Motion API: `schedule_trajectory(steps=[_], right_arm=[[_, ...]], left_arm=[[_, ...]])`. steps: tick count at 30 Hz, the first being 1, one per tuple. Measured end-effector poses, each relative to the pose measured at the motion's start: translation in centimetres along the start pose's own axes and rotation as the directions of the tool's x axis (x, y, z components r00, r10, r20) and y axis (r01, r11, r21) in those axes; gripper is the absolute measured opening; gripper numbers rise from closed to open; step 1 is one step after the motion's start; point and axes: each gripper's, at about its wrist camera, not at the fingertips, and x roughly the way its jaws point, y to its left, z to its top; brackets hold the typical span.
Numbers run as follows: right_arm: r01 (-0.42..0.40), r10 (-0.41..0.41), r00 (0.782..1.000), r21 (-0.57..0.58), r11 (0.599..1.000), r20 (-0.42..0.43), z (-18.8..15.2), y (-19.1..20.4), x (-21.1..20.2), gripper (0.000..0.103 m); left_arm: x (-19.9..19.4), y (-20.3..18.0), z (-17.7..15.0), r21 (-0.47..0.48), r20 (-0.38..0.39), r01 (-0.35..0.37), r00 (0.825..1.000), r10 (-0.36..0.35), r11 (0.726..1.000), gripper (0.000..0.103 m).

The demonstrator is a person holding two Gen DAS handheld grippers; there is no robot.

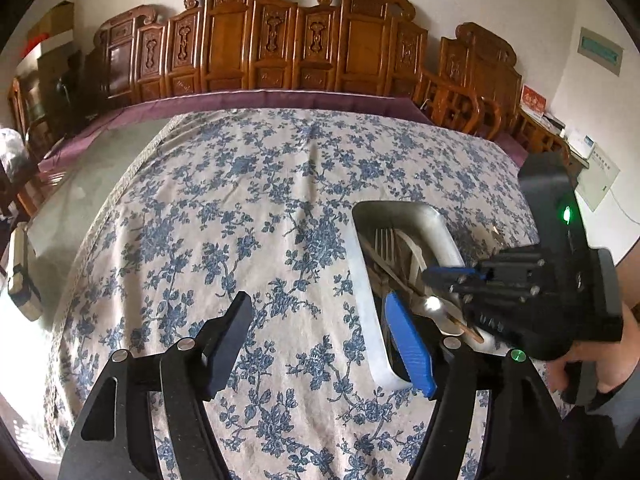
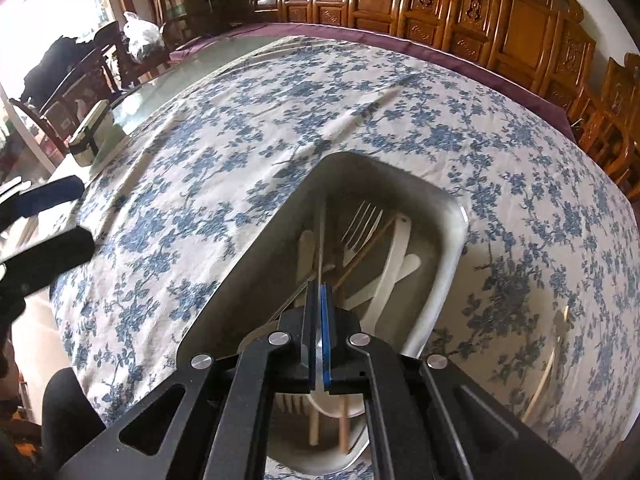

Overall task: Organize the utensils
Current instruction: 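Lower the metal spoon into the grey tray and open the right gripper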

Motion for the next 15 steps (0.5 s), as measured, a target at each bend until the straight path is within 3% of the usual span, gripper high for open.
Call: schedule_trajectory(steps=[8,15], right_arm=[[-0.023,0.023,0.999,0.007,1.000,0.044,-1.2,-0.7,-2.1,0.001],[-0.012,0.009,0.992,0.019,1.000,0.128,-4.7,-2.9,-6.5,0.002]], left_arm=[[-0.6,-1.5,0.0,0.031,0.013,0.005,1.000,-0.006,1.000,0.066],[-1.1,-4.0,-0.2,0.084,0.021,0.008,1.000,-0.010,0.996,0.072]])
